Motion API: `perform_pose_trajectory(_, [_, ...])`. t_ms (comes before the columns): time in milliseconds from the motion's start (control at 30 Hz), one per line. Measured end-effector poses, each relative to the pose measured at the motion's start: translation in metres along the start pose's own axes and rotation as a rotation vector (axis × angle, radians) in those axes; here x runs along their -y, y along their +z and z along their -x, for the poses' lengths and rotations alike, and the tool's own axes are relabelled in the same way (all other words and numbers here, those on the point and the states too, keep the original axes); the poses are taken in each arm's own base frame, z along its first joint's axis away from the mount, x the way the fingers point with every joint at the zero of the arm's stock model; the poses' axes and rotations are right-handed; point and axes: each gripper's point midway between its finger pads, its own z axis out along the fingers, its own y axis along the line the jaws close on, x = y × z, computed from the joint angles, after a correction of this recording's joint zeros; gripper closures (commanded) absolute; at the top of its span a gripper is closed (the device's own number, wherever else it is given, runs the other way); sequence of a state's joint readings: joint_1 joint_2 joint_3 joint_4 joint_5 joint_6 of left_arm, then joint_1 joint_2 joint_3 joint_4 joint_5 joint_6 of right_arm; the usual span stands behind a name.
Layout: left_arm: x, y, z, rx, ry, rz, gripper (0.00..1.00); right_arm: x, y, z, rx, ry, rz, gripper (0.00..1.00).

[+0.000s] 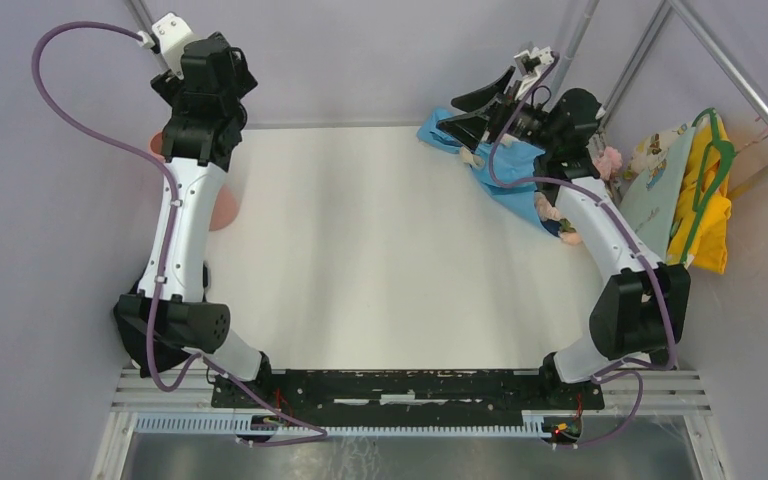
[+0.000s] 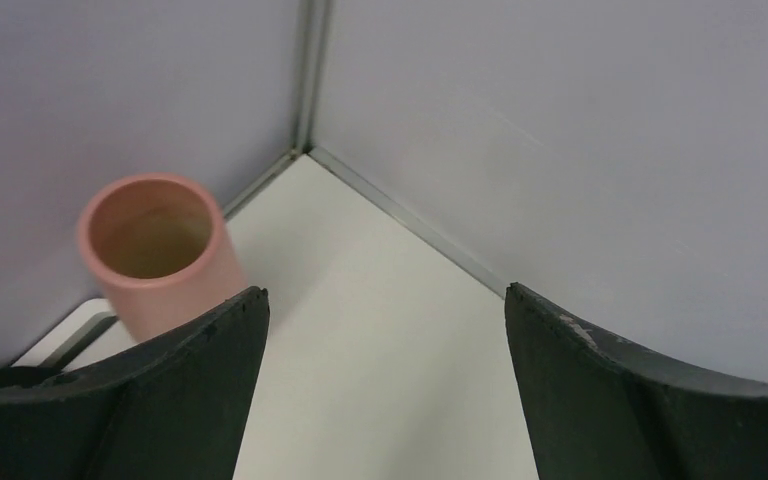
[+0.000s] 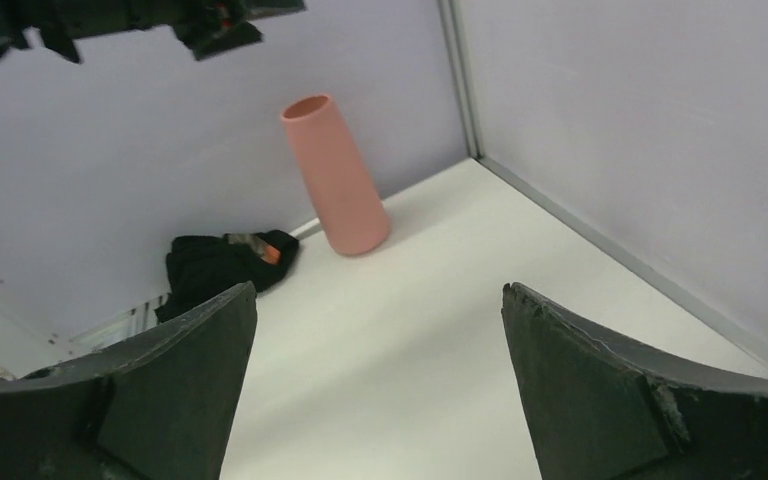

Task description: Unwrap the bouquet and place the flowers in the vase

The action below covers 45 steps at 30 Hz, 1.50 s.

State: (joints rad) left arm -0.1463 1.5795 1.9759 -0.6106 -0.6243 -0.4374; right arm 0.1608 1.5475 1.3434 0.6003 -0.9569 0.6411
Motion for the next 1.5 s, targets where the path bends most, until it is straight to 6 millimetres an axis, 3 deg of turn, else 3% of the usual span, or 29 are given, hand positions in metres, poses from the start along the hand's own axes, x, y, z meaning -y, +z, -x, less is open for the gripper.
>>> perform_pose_trajectory(67, [-0.017, 0.000, -0.002, 0.007, 0.023, 0.086, 0.09, 0.011, 0.001, -0.013, -0.046, 0.006, -0.057, 0.02])
perform_pose_trajectory(133, [-0.029, -0.002, -0.002, 0.013, 0.036, 0.145, 0.12, 0.019, 0.000, -0.026, -0.082, 0.020, -0.088, 0.12])
perform_pose_trajectory(200, [-0.040, -0.008, -0.004, 0.000, 0.046, 0.184, 0.23, 0.026, 0.000, -0.041, -0.116, 0.042, -0.109, 0.22])
perform_pose_trajectory(267, [-0.049, -0.017, -0.006, -0.002, 0.027, 0.196, 0.39, 0.031, 0.001, -0.056, -0.144, 0.067, -0.118, 0.37])
perform_pose_trajectory(367, [-0.079, -0.047, -0.018, -0.004, -0.006, 0.218, 0.72, 0.036, 0.006, -0.078, -0.182, 0.104, -0.120, 0.52])
perform_pose_trajectory(467, [-0.107, -0.075, -0.011, 0.036, -0.049, 0.262, 0.96, 0.036, 0.014, -0.100, -0.222, 0.147, -0.109, 0.67])
perform_pose_trajectory(600, [-0.132, -0.097, 0.006, 0.102, -0.116, 0.344, 0.98, 0.029, 0.025, -0.128, -0.277, 0.189, -0.081, 0.85])
perform_pose_trajectory(767, [-0.160, -0.106, -0.003, 0.112, -0.097, 0.479, 0.98, 0.015, 0.037, -0.149, -0.319, 0.222, -0.044, 1.00])
perform_pose_trajectory(867, [-0.173, -0.102, -0.019, 0.098, -0.073, 0.547, 0.98, 0.010, 0.042, -0.157, -0.336, 0.236, -0.033, 1.00])
perform_pose_trajectory(1033, [-0.188, -0.079, -0.068, 0.016, -0.009, 0.640, 0.98, 0.015, 0.048, -0.152, -0.335, 0.231, -0.034, 1.00])
perform_pose_trajectory(1133, [-0.208, -0.065, -0.096, -0.044, 0.017, 0.717, 0.98, 0.017, 0.052, -0.148, -0.328, 0.222, -0.032, 1.00])
perform_pose_trajectory(1367, [-0.288, -0.053, -0.107, -0.077, -0.094, 0.910, 0.98, 0.033, 0.058, -0.169, -0.354, 0.258, -0.037, 1.00])
perform_pose_trajectory(1500, [-0.306, -0.041, -0.128, -0.128, -0.142, 0.915, 0.98, 0.043, 0.059, -0.189, -0.378, 0.302, -0.045, 1.00])
